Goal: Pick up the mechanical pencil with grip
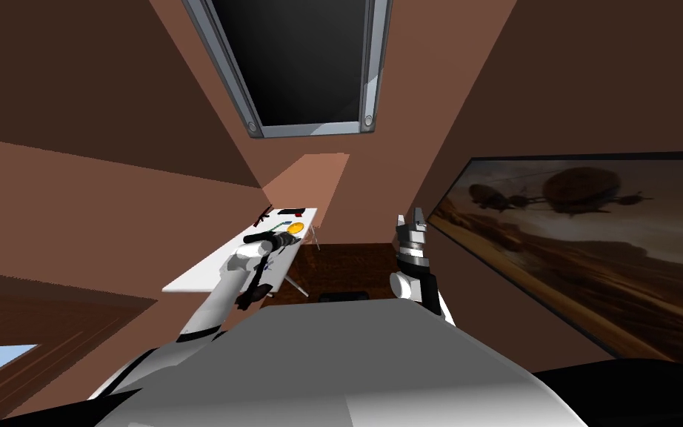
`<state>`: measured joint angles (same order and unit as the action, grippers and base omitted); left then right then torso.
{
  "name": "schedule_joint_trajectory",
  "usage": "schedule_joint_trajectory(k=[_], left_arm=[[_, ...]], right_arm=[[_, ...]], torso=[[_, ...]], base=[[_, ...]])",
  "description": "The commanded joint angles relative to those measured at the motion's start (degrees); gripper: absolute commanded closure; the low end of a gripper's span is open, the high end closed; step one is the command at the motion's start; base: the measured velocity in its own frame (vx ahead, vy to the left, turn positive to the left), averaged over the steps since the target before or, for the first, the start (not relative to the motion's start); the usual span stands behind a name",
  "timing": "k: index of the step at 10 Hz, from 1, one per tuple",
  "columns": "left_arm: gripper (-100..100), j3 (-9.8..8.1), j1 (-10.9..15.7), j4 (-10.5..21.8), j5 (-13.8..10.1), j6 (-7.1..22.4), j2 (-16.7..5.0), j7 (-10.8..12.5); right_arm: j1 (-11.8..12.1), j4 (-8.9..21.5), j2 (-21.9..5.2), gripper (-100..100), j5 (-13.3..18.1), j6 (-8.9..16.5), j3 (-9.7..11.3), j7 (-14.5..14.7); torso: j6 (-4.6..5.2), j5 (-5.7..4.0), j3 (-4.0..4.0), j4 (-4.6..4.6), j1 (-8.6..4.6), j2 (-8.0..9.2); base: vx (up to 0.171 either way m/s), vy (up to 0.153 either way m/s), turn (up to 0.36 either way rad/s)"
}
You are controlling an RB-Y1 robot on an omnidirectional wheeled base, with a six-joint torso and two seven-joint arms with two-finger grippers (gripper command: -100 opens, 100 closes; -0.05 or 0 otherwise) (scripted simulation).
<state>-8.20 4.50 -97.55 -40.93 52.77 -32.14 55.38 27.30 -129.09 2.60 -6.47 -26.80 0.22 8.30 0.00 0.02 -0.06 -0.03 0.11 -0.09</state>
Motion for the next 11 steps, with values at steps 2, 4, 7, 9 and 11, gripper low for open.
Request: schedule_joint_trajectory(k=[2, 4, 7, 9, 11], left_arm=[[-100, -0.45, 0.83, 1.79, -0.93, 4.07, -0.21, 1.28], [-100, -0.81, 1.4, 3.34, -1.76, 6.64, -0.44, 2.12], [-100, -1.72, 2.73, 7.07, -3.72, 12.54, -1.31, 4.21], [-100, -2.15, 3.24, 8.75, -4.53, 15.67, -1.94, 5.18], [-100, -2.42, 3.37, 9.8, -4.89, 17.24, -2.48, 5.73]], right_arm=[[0.0, 0.0, 0.0, 0, 0.0, 0.0, 0.0, 0.0], [0.0, 0.0, 0.0, 0, 0.0, 0.0, 0.0, 0.0], [0.0, 0.0, 0.0, 0, 0.0, 0.0, 0.0, 0.0], [0.0, 0.0, 0.0, 0, 0.0, 0.0, 0.0, 0.0], [0.0, 0.0, -0.01, 0, 0.0, 0.0, 0.0, 0.0]], torso=[[0.0, 0.0, 0.0, 0.0, 0.01, 0.0], [0.0, 0.0, 0.0, 0.0, 0.02, 0.0], [-0.01, 0.02, 0.0, 0.0, 0.09, -0.01], [-0.01, 0.03, -0.01, -0.01, 0.1, -0.01], [-0.01, 0.04, -0.01, 0.0, 0.19, -0.01]], base=[[0.02, 0.018, 0.029], [0.021, 0.021, 0.024], [0.026, 0.039, 0.042], [0.024, 0.045, 0.052], [0.025, 0.065, 0.03]])
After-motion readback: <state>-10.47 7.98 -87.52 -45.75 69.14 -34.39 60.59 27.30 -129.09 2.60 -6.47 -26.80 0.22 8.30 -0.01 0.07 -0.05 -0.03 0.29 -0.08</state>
